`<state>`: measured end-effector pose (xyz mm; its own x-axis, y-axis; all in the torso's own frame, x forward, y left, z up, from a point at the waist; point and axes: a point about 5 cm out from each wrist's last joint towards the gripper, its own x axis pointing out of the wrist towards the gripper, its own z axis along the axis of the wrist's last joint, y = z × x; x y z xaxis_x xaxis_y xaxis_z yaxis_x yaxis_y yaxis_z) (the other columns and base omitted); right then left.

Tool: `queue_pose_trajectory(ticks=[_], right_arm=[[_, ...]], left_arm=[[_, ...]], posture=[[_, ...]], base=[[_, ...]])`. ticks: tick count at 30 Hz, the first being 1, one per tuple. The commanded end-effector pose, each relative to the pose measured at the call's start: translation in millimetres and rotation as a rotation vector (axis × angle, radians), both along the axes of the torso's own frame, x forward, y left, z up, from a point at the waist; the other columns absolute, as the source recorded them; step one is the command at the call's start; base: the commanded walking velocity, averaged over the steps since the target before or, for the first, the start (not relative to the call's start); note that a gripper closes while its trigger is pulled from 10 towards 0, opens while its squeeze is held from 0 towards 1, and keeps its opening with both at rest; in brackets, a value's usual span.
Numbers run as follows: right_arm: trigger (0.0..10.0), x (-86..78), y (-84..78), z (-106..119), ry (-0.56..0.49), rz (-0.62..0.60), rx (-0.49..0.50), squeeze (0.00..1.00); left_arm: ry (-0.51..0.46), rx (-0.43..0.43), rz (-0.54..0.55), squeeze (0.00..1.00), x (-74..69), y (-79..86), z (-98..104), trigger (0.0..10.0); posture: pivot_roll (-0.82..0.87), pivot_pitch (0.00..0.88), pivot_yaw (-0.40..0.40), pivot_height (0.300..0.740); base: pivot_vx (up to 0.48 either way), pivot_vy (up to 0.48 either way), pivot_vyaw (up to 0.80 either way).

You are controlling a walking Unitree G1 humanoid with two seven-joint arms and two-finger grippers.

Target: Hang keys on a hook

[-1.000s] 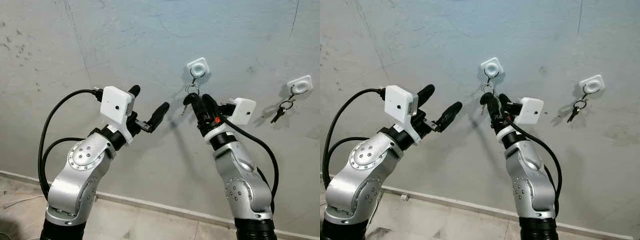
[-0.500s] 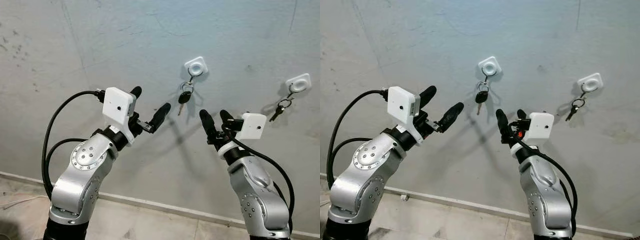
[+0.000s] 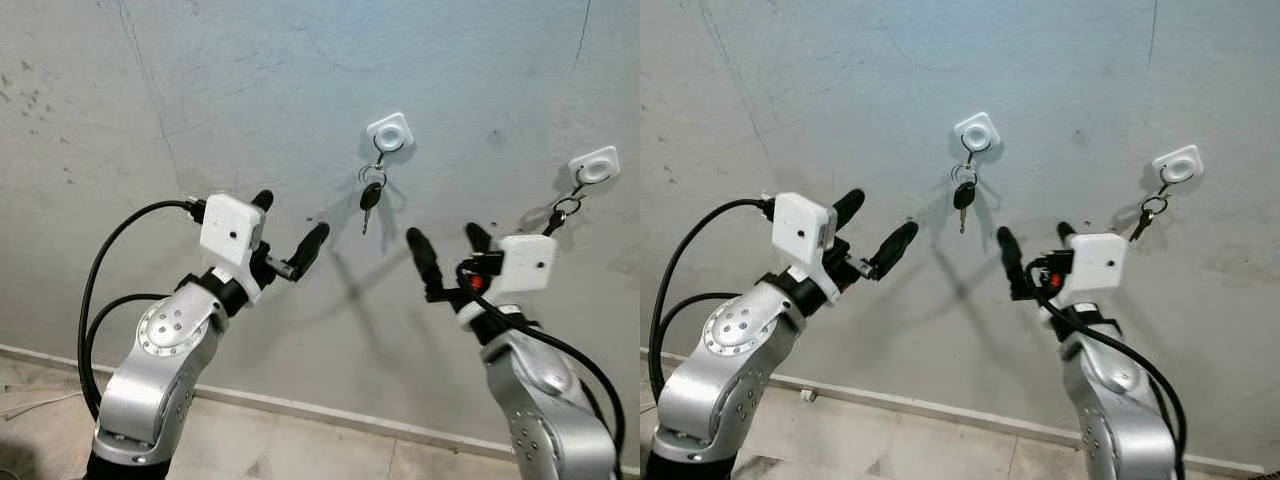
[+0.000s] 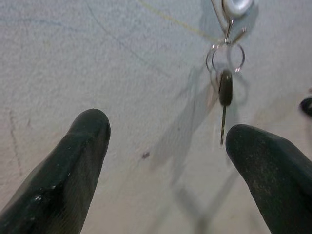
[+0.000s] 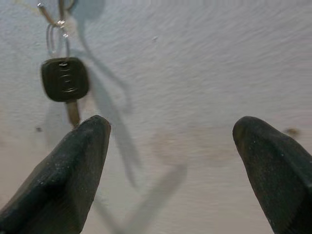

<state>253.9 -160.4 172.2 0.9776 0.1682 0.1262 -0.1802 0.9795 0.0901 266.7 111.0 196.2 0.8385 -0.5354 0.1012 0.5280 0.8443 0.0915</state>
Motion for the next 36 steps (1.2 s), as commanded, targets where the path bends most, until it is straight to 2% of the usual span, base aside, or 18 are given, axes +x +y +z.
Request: queue_pose_trajectory(ticks=[1, 4, 10, 18, 19, 25, 29, 30, 31, 35, 36], right_arm=[[10.0, -5.2, -7.0, 4.5, -0.012, -0.05, -0.023, 1.0], [10.0, -7.7, -10.7, 4.3, -0.013, -0.073, -0.043, 1.0], [10.0, -16.0, -21.1, 3.5, 0.002, -0.138, -0.076, 1.0], [10.0, -18.5, -24.0, -1.3, 0.028, -0.142, -0.091, 1.0], [10.0, -19.1, -23.8, -4.2, 0.043, -0.14, -0.092, 1.0], [10.0, -23.7, -27.4, -16.9, 0.1, -0.138, -0.107, 1.0], [10.0, -24.3, -28.1, -18.8, 0.109, -0.134, -0.103, 1.0], [10.0, -24.3, -28.0, -19.0, 0.11, -0.132, -0.102, 0.93], [10.0, -23.8, -27.9, -19.2, 0.112, -0.13, -0.102, 0.91], [10.0, -22.6, -26.8, -19.9, 0.113, -0.126, -0.101, 0.88], [10.0, -22.5, -26.2, -19.7, 0.111, -0.121, -0.098, 0.67]], left_arm=[[-0.012, 0.016, 0.013, 0.0, -2.7, -0.2, -2.7, 10.0], [-0.013, 0.039, 0.049, 0.0, -2.2, 3.1, -8.4, 10.0], [0.037, 0.098, 0.163, 0.0, -0.7, 20.4, -35.9, 10.0], [0.078, 0.132, 0.231, 0.0, 1.7, 30.8, -55.2, 10.0], [0.073, 0.158, 0.257, 0.0, 1.8, 33.7, -59.8, 10.0], [0.086, 0.182, 0.292, 0.0, 3.0, 41.3, -70.9, 10.0], [0.084, 0.178, 0.288, 0.0, 3.7, 39.5, -71.6, 10.0], [0.083, 0.175, 0.287, 0.0, 4.0, 38.7, -71.6, 10.0], [0.079, 0.175, 0.287, 0.0, 4.4, 37.8, -71.3, 10.0], [0.059, 0.187, 0.288, 0.0, 6.6, 35.3, -68.3, 10.0], [0.057, 0.191, 0.29, 0.0, 7.1, 35.3, -67.9, 10.0]], posture=[[0.17, 0.0, -0.036, 0.74], [0.17, 0.0, -0.038, 0.74], [0.15, 0.0, -0.039, 0.74], [0.14, 0.0, -0.045, 0.74], [0.15, 0.0, -0.048, 0.74], [0.14, 0.0, -0.055, 0.74], [0.14, 0.0, -0.055, 0.74], [0.14, 0.0, -0.054, 0.74], [0.14, 0.0, -0.054, 0.74], [0.14, 0.0, -0.055, 0.74], [0.14, 0.0, -0.054, 0.74]], base=[[0.0, 0.0, 0.0], [0.0, 0.0, 0.0], [0.0, 0.0, 0.0], [0.0, 0.0, 0.0], [0.0, 0.0, 0.0], [0.0, 0.0, -0.78], [0.0, 0.0, -0.77], [0.0, 0.0, -0.77], [0.0, 0.0, -0.77], [0.0, 0.0, -0.77], [0.0, 0.0, -0.77]])
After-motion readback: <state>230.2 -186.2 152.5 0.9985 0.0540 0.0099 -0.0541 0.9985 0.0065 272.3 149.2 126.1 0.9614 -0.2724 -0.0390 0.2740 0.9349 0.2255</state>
